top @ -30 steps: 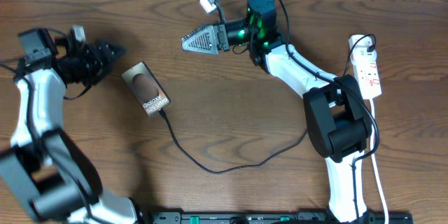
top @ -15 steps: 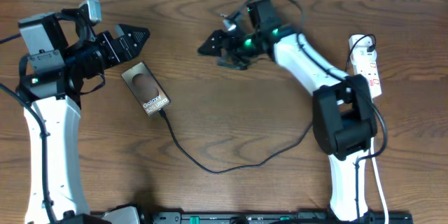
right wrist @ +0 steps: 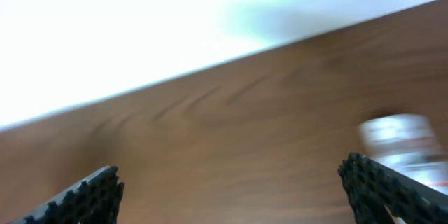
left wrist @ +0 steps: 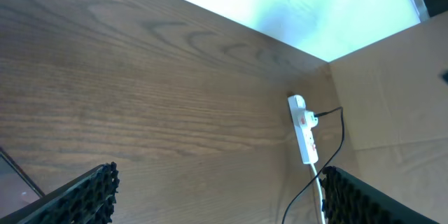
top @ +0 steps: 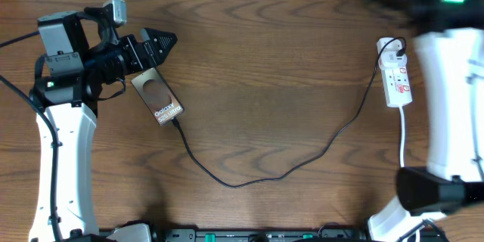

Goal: Plug charger to phone and switch on socket

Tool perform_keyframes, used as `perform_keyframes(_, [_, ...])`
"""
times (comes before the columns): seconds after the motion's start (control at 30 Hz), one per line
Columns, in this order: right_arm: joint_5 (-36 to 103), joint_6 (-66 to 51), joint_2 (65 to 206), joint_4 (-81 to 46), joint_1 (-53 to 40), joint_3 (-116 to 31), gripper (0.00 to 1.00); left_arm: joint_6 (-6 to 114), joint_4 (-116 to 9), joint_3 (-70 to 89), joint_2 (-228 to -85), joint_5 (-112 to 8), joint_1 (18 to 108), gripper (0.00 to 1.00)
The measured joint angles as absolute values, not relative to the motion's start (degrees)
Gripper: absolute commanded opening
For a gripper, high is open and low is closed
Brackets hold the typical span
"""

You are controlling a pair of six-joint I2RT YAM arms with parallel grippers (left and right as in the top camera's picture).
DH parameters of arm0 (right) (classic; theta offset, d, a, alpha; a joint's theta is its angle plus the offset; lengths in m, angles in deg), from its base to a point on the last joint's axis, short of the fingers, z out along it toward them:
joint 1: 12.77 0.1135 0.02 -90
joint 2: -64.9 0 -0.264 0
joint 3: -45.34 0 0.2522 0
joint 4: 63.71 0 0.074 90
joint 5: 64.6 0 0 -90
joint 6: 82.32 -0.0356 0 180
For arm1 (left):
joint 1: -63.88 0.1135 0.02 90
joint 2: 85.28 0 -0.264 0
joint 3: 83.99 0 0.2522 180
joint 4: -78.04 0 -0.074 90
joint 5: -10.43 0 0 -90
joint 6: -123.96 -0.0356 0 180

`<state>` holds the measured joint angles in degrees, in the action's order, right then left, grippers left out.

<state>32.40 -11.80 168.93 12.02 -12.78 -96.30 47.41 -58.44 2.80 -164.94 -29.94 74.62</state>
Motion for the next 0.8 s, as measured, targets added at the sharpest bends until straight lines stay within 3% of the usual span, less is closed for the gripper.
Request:
perform_keyframes(0.2, [51.3, -2.2, 172.7, 16.4, -34.1, -96.2, 0.99, 47.2, -58.4, 2.8, -164.9, -29.9, 74.6, 0.91])
perform_keyframes(0.43, [70.6, 9.5, 183.7, 23.5, -49.8, -95.9, 0.99, 47.0, -58.4, 2.8, -164.9, -29.9, 74.6, 0.91])
perform_keyframes(0.8, [74.6, 26.4, 193.4, 29.8, -48.6, -95.8, 0.99, 47.0, -58.2, 2.8, -164.9, -29.9, 74.6, 0.91])
